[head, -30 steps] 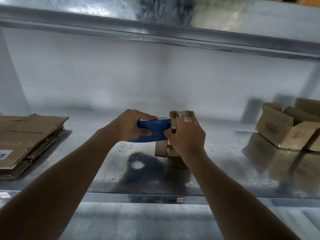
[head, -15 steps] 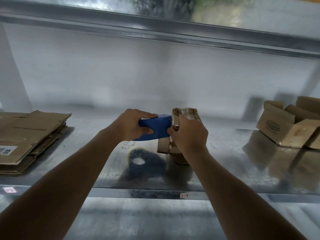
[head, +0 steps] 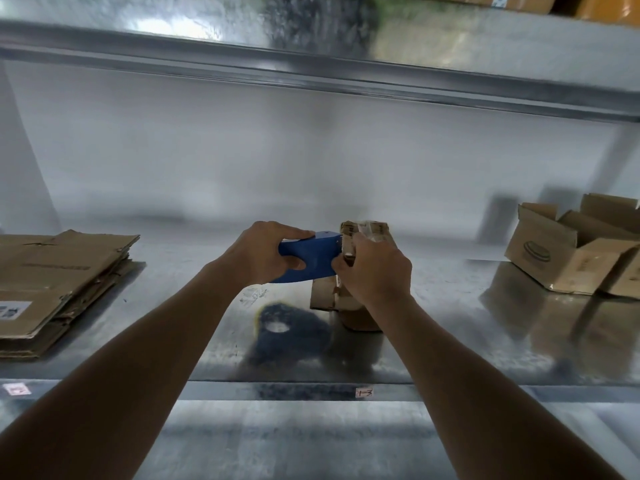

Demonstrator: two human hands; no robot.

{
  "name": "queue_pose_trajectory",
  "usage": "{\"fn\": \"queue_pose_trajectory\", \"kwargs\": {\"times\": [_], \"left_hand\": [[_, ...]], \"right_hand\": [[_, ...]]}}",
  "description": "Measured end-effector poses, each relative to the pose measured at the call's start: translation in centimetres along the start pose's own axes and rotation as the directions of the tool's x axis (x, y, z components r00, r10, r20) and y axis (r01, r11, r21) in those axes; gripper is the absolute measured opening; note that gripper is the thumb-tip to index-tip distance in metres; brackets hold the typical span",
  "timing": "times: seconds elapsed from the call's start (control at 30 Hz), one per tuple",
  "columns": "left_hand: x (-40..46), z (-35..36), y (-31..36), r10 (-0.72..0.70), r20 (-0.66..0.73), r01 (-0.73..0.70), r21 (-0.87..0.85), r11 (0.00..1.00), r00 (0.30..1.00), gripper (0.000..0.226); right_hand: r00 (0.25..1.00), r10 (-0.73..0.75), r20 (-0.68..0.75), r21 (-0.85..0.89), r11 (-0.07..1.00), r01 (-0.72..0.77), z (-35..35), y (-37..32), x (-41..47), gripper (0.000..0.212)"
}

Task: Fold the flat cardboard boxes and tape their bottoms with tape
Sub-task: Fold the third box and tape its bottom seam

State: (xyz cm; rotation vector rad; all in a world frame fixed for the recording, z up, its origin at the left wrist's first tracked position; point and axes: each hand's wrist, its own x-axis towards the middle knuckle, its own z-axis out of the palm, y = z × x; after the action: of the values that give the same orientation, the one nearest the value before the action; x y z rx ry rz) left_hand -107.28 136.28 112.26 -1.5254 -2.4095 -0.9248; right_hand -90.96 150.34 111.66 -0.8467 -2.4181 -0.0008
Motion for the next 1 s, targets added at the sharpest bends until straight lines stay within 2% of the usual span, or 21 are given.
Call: {"fn": "queue_pose_trajectory", "kwargs": {"times": [0.27,0.33,0.43,0.73,0.87,1.0], "left_hand": [[0.0,-0.1,0.4,-0.036,-0.009,0.037,0.092,0.995,0.999,0.056],[-0.5,-0.3,-0.6,-0.112,-0.044,0.119,0.192,0.974,0.993,0.053],[-1.3,0.0,-2.1,-0.246,-0.093,0.254,0.092,0.963,0.965,0.057],[-1.5,0.8,-1.9,-0.179,-0.033,0.182,0.097,0.979,0.983,0.058],[-1.6,1.2,-1.6,-0.173,-0.001,0.172,0.103,0.980,0.985,0.059],[-2.1,1.9,-1.7,-0.169,0.037,0.162,0.145,0.976,0.985,0.059]], "right_hand": [[1.000,-0.023,-0.014,-0.046,0.999,0.022,0.0,0.1,-0.3,0.044],[0.998,-0.043,-0.034,-0.058,0.997,0.041,-0.3,0.0,-0.7,0.045],[0.997,-0.053,-0.053,-0.009,0.999,0.053,-0.3,0.6,-0.8,0.045],[0.985,-0.042,-0.169,0.086,0.995,0.057,1.2,0.6,-1.6,0.053],[0.987,-0.038,-0.157,0.090,0.995,0.053,1.3,0.6,-1.7,0.056],[0.989,-0.023,-0.146,0.096,0.995,0.038,1.3,0.7,-1.6,0.048]]}}
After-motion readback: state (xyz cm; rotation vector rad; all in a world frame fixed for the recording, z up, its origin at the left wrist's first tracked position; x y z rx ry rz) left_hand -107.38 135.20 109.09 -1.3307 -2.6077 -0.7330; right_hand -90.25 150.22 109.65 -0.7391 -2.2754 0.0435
